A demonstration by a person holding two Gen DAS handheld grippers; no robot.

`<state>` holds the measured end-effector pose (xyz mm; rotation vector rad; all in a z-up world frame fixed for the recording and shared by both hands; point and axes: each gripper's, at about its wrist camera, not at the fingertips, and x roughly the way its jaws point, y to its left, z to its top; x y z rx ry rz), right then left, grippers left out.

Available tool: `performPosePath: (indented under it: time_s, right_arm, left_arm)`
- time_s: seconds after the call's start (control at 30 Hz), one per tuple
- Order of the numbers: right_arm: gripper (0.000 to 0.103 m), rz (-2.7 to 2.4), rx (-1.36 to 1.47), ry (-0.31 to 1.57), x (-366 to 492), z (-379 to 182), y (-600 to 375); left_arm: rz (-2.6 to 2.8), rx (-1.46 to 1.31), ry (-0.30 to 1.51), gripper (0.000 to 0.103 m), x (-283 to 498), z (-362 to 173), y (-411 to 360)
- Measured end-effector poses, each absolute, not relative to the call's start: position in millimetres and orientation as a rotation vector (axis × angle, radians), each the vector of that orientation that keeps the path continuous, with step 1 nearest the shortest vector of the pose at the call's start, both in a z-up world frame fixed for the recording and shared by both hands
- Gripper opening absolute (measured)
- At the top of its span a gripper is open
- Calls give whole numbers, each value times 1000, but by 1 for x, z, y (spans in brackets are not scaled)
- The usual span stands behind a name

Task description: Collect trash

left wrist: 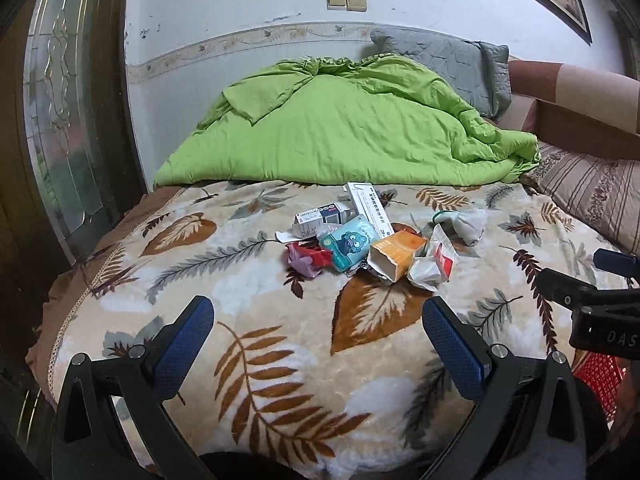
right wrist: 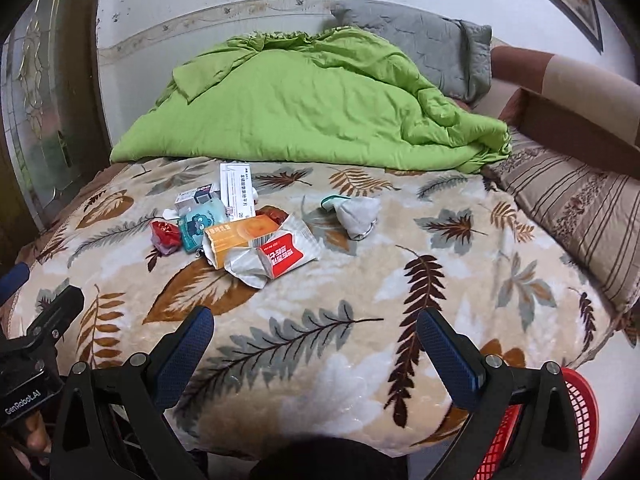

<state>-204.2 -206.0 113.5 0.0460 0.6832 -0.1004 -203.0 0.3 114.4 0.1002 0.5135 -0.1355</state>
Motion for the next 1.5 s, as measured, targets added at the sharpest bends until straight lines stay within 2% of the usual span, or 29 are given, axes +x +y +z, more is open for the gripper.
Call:
performPosePath:
  time_s: [1.5]
  right_arm:
    - [103, -102, -43, 630, -238, 134, -176]
  left_arm:
    - [-121, 58, 466, 103, -230, 143, 11]
